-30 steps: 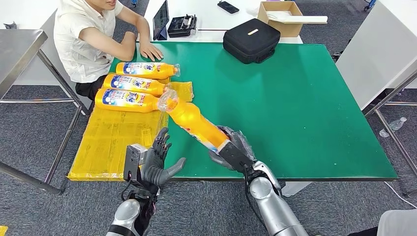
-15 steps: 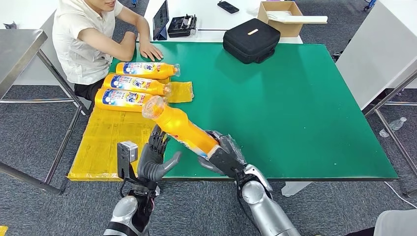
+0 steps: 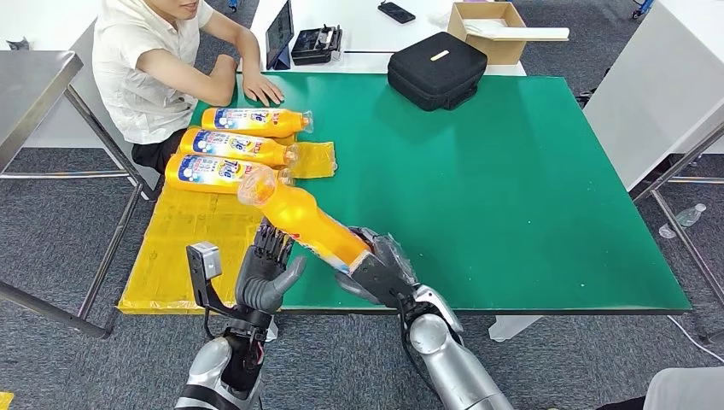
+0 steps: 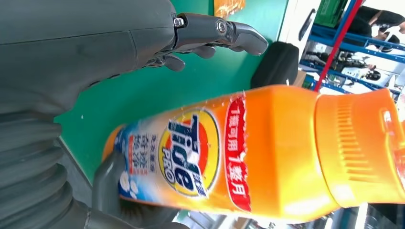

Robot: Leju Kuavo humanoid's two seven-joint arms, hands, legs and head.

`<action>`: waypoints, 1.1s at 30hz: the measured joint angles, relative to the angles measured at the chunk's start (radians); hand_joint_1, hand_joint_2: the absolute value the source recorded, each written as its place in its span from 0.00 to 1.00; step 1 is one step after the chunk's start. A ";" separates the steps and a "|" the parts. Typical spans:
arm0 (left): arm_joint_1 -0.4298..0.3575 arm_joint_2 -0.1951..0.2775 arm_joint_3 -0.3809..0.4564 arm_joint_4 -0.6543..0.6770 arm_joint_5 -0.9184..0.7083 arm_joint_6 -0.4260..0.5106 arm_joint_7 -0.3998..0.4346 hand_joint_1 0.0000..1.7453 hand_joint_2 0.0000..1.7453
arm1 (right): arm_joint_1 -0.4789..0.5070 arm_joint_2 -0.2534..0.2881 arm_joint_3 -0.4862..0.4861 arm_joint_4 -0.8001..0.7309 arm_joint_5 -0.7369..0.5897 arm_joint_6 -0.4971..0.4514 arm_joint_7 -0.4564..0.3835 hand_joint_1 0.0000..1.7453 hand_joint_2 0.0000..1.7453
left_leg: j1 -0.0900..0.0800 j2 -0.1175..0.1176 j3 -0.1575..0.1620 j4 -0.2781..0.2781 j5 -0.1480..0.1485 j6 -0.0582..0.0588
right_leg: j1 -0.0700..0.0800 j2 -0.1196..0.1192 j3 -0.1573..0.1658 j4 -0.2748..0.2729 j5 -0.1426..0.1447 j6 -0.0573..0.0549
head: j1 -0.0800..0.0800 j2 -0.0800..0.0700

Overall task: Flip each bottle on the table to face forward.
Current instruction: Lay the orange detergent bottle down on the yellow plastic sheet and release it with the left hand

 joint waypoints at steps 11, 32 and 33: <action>-0.015 0.000 -0.004 0.037 0.039 0.001 0.007 0.00 1.00 | -0.040 0.030 0.009 0.045 0.064 -0.042 0.000 0.77 1.00 | 0.000 0.000 0.000 0.000 0.000 0.000 | 0.000 0.000 0.000 0.000 0.000 0.000 | 0.000 0.000; -0.079 -0.002 -0.023 0.068 -0.055 0.102 -0.033 0.00 1.00 | -0.043 0.056 0.056 0.080 0.223 -0.120 0.022 0.65 1.00 | 0.000 0.000 0.000 0.000 0.000 0.000 | 0.000 0.000 -0.001 0.000 0.000 0.000 | 0.000 0.000; -0.082 -0.003 -0.024 0.068 -0.063 0.106 -0.035 0.00 1.00 | -0.044 0.058 0.057 0.083 0.228 -0.123 0.022 0.67 1.00 | 0.000 0.000 0.000 0.000 0.000 0.000 | 0.000 0.000 0.000 0.000 0.000 0.000 | 0.000 0.000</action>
